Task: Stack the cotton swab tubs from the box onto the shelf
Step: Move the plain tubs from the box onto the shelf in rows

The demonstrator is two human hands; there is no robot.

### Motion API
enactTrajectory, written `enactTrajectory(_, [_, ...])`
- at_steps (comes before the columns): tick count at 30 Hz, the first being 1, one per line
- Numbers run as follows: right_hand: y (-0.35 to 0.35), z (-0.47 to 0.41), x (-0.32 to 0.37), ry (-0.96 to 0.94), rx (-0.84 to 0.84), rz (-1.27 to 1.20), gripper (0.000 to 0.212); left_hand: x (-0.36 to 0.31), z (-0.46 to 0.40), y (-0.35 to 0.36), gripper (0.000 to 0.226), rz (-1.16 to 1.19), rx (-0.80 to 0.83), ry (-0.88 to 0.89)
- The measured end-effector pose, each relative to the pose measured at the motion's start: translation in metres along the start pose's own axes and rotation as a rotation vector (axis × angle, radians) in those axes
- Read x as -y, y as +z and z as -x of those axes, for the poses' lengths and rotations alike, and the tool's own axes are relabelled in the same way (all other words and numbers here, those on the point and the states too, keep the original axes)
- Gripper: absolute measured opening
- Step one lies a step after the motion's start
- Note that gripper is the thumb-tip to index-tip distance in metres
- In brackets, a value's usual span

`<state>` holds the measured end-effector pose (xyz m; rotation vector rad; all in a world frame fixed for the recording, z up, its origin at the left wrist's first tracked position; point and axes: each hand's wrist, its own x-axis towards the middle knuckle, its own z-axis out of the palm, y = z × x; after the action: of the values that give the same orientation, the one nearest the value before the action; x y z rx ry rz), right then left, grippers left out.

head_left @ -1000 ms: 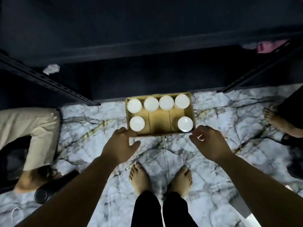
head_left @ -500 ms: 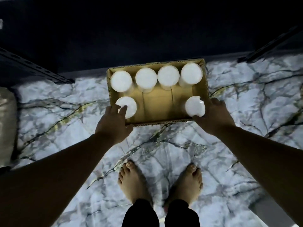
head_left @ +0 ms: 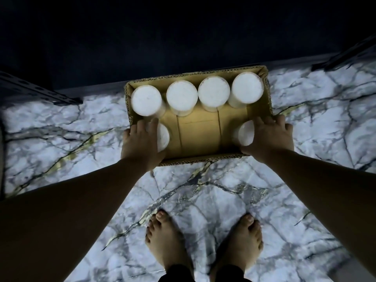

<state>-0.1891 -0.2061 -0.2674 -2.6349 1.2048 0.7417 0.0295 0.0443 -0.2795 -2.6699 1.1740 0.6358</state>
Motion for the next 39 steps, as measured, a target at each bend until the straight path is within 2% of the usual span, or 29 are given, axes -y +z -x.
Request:
enactTrajectory(3, [-0.015, 0.007, 0.005, 0.033, 0.024, -0.082, 0.090, -0.003, 0.001, -0.017, 0.095, 0.106, 0.004, -0.035])
enactTrajectory(6, [-0.042, 0.022, 0.008, 0.050, 0.005, -0.271, 0.085, -0.014, 0.011, -0.042, 0.096, 0.304, -0.026, -0.074])
enactTrajectory(10, [-0.084, 0.046, 0.000, 0.015, 0.077, -0.505, 0.091, -0.031, 0.037, -0.089, 0.103, 0.521, 0.019, -0.108])
enactTrajectory(15, [-0.152, 0.094, -0.018, -0.012, 0.102, -0.585, 0.091, -0.049, 0.084, -0.164, 0.103, 0.555, 0.068, -0.138])
enactTrajectory(18, [-0.201, 0.133, -0.023, 0.004, 0.098, -0.620, 0.088, -0.058, 0.113, -0.220, 0.100, 0.525, 0.071, -0.084])
enactTrajectory(21, [-0.256, 0.177, -0.026, -0.031, 0.079, -0.648, 0.083, -0.067, 0.147, -0.286, 0.096, 0.596, 0.037, -0.043])
enactTrajectory(24, [-0.323, 0.221, -0.026, -0.069, 0.019, -0.690, 0.078, -0.075, 0.178, -0.362, 0.074, 0.629, -0.037, 0.024])
enactTrajectory(28, [-0.412, 0.274, -0.029, -0.130, -0.103, -0.683, 0.081, -0.084, 0.224, -0.468, 0.062, 0.593, -0.111, 0.114])
enactTrajectory(34, [-0.538, 0.347, -0.042, -0.254, -0.274, -0.687, 0.081, -0.085, 0.298, -0.586, 0.067, 0.637, -0.241, 0.174])
enactTrajectory(39, [-0.611, 0.399, -0.066, -0.377, -0.515, -0.758, 0.071, -0.084, 0.355, -0.651, 0.061, 0.689, -0.326, 0.143])
